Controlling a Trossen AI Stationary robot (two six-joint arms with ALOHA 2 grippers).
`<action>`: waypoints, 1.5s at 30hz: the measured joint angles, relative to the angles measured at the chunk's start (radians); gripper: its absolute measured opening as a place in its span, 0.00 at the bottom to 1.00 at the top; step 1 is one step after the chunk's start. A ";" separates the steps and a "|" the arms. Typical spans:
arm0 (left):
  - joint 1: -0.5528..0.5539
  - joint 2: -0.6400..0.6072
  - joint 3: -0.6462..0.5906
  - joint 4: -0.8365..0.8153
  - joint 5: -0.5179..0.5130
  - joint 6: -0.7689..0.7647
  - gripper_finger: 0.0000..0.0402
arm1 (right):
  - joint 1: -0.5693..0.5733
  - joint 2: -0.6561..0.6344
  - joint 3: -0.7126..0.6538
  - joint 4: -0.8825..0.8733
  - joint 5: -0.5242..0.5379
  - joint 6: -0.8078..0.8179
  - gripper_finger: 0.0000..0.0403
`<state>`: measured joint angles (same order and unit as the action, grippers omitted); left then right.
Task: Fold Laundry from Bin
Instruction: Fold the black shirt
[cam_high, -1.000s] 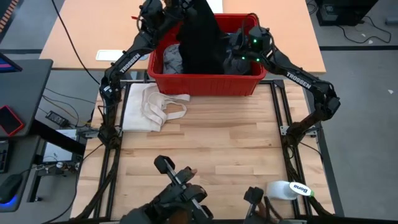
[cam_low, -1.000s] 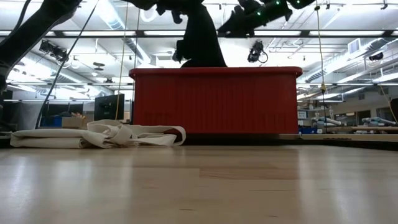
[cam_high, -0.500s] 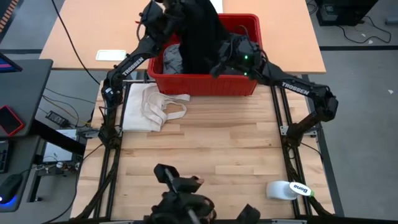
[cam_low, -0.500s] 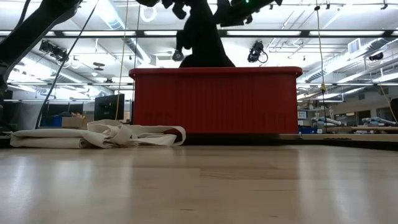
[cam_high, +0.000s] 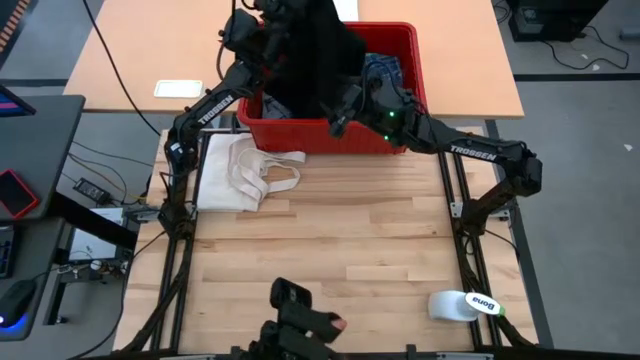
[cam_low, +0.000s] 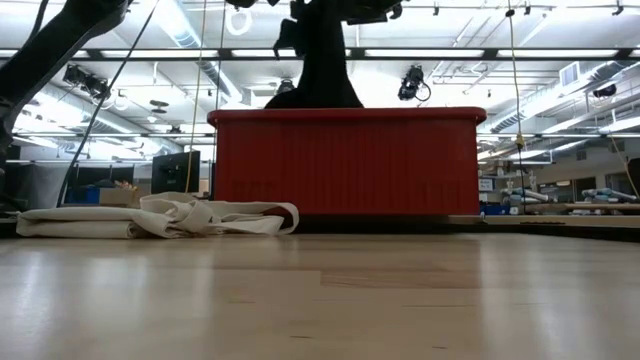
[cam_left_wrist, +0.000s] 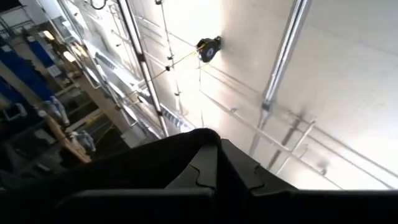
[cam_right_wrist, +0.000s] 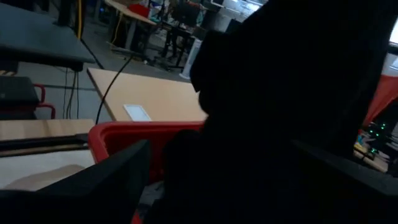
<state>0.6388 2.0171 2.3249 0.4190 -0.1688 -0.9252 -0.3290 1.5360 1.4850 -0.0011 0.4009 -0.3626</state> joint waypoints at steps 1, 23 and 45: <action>-0.006 0.000 0.000 0.012 -0.002 -0.003 0.03 | 0.000 0.000 -0.004 0.000 -0.008 0.000 0.94; -0.042 0.000 0.000 0.090 -0.072 0.062 0.03 | 0.005 0.064 -0.240 0.495 -0.052 0.006 0.93; -0.033 0.000 0.000 0.073 -0.068 0.084 0.03 | 0.049 0.183 -0.077 0.385 0.361 0.002 0.25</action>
<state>0.6057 2.0167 2.3249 0.4922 -0.2367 -0.8417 -0.2802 1.7189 1.4078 0.3835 0.7620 -0.3603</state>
